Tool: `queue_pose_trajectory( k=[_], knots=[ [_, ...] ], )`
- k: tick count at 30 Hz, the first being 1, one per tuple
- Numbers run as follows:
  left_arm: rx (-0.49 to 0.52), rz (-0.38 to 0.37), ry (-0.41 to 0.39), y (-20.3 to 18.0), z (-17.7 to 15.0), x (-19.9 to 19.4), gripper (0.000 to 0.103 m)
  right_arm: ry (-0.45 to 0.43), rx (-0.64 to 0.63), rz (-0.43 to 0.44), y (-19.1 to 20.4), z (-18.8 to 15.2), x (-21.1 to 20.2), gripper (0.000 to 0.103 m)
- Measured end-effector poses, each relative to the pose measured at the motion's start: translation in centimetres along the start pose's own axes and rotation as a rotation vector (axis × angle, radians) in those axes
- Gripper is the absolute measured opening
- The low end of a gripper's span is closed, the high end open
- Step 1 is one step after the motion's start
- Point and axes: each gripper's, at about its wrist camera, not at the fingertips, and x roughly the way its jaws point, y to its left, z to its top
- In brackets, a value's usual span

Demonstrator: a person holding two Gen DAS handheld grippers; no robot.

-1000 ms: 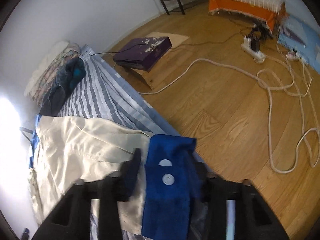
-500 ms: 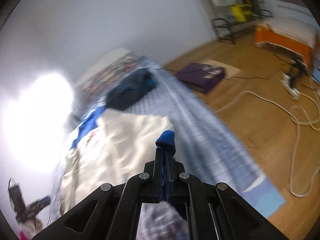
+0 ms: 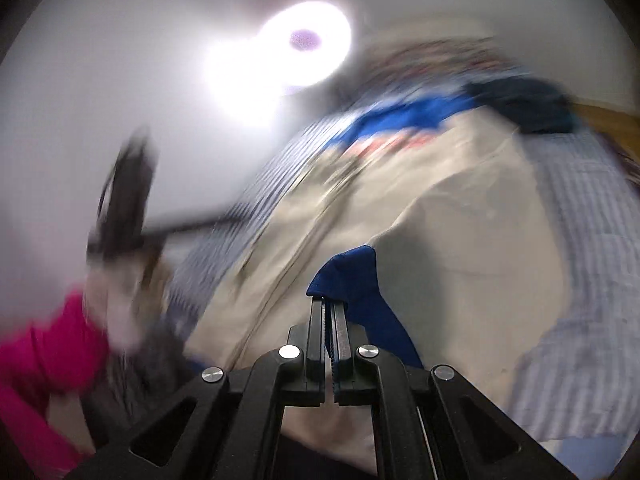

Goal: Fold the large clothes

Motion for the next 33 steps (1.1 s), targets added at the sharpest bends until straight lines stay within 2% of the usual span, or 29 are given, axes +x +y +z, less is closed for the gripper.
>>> queue_pose_trajectory(
  k=[3,6,8,10,13,14,16,19,23,27,31,32,33],
  knots=[
    [-0.029,-0.024,0.024,0.5,-0.5,0.5,0.041,0.162,-0.179,0.049,4.0,-2.7,4.0,0.0],
    [-0.037,-0.049,0.053,0.3,-1.1,1.3,0.041,0.25,-0.301,0.092,5.9,-4.5,5.4,0.0],
    [-0.035,-0.061,0.079,-0.2,-1.6,2.2,0.041,0.266,-0.323,0.102,5.7,-4.9,5.2,0.0],
    [-0.038,-0.08,0.118,-0.8,-2.1,3.4,0.041,0.273,-0.302,0.101,4.6,-4.7,5.2,0.0],
    [-0.045,-0.112,0.161,-1.6,-2.7,4.8,0.041,0.259,-0.245,0.12,3.2,-4.2,4.4,0.009],
    [-0.047,-0.121,0.171,-1.8,-2.8,5.2,0.041,0.241,-0.225,0.126,2.7,-3.9,3.7,0.024],
    [-0.063,-0.145,0.197,-2.1,-3.0,6.0,0.041,0.194,-0.198,0.164,2.4,-3.3,2.2,0.035],
    [-0.102,-0.157,0.236,-2.4,-3.3,7.8,0.041,0.099,-0.151,0.222,1.3,-2.1,-0.6,0.036],
    [-0.16,-0.165,0.272,-2.3,-3.7,10.3,0.041,0.011,-0.022,0.083,-2.5,-0.3,-1.9,0.038],
    [-0.204,-0.181,0.271,-2.4,-3.5,12.2,0.041,-0.02,0.206,-0.013,-8.8,1.7,-1.2,0.039],
    [-0.263,-0.194,0.268,-2.0,-2.6,14.0,0.04,-0.037,0.325,-0.083,-13.9,4.3,0.1,0.042],
    [-0.27,-0.202,0.266,-2.0,-2.5,14.1,0.035,-0.041,0.349,-0.098,-15.0,4.9,0.5,0.046],
    [-0.271,-0.206,0.268,-2.0,-2.3,14.3,0.016,-0.043,0.376,-0.117,-16.5,5.9,1.3,0.048]
  ],
)
